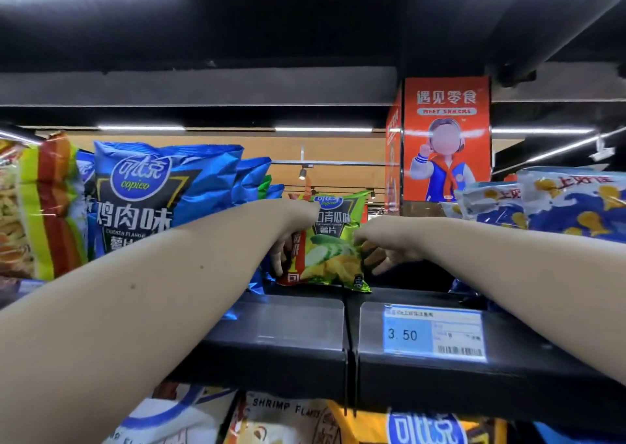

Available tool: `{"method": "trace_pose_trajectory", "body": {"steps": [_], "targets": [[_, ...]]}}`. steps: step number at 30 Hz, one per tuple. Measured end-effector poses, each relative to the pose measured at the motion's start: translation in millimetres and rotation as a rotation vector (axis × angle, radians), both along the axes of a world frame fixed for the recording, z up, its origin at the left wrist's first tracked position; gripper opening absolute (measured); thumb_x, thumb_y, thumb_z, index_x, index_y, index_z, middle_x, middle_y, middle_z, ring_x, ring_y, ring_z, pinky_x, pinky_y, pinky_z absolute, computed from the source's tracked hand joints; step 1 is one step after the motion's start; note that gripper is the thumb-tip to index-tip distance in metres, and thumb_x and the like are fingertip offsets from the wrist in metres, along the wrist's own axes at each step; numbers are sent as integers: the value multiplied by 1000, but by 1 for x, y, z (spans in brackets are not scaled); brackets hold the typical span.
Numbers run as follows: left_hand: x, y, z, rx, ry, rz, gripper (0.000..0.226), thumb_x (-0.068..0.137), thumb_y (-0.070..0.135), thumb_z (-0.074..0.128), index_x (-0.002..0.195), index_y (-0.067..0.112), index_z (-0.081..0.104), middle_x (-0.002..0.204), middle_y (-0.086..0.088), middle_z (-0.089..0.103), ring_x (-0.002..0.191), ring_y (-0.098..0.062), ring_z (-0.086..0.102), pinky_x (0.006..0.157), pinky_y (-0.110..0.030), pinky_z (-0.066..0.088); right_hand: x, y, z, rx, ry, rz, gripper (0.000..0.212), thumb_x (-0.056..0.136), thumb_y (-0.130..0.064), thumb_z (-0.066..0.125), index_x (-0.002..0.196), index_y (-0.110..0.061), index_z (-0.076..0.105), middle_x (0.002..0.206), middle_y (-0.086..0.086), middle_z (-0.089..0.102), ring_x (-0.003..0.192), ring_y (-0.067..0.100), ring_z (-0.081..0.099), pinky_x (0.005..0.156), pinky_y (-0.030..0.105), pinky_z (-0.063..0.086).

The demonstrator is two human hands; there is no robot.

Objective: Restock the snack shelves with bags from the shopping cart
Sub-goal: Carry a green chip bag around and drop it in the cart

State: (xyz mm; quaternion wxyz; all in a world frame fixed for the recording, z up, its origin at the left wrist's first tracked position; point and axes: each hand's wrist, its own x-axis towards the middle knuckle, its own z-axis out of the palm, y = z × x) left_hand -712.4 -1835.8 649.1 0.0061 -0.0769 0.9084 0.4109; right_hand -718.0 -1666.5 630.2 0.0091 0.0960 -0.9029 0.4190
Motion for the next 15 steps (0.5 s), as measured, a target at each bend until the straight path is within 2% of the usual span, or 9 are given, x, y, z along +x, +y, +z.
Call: {"method": "trace_pose_trajectory", "body": {"steps": [1,3,5,7,9,11,13,15], "targets": [[5,3,1,-39,16,-7,73,98,59,34,152,10,25,150,-29,31,134,-51,35,76,-66,47,3,0,1,40,17,-7,37,96,-20,53,129,-5,46,129,18,48,111,35,55,90,49,53],[17,9,6,-142,105,11,65,102,44,42,153,10,20,149,-28,30,130,-49,40,80,-63,50,3,2,2,89,88,-5,39,92,-20,61,126,-5,48,121,15,50,105,30,57,83,44,57],[31,14,12,-356,307,16,52,101,28,47,146,5,33,141,-23,42,116,-42,55,81,-52,57,4,2,5,123,221,-23,36,90,-19,65,118,-10,46,106,10,52,99,25,56,80,41,58],[51,15,20,-547,592,-21,39,96,22,53,133,9,51,124,-10,55,101,-27,58,76,-39,55,6,0,9,187,373,-22,43,87,-18,69,122,-12,44,96,4,51,93,23,55,80,40,57],[79,9,17,-594,800,-109,31,90,25,58,121,21,60,112,0,59,96,-17,55,77,-31,47,10,-3,14,402,574,24,55,85,-21,71,130,-11,42,106,5,56,96,23,55,84,40,53],[108,-3,-3,-610,937,-193,21,86,29,61,107,29,63,101,6,61,92,-14,56,82,-33,50,14,-4,19,685,766,104,62,85,-23,69,138,-14,38,126,8,53,114,25,53,95,37,44],[127,-16,-35,-662,1013,-204,11,88,32,59,96,31,65,95,9,60,92,-11,55,84,-35,50,16,-4,26,1038,913,153,65,89,-22,65,145,-17,33,140,6,45,129,24,43,104,34,36],[137,-26,-62,-631,1049,-172,14,92,34,54,91,26,66,93,8,60,90,-11,55,82,-35,48,14,-4,29,1305,976,174,67,90,-27,64,147,-22,30,145,3,39,132,23,40,105,38,40]]}}
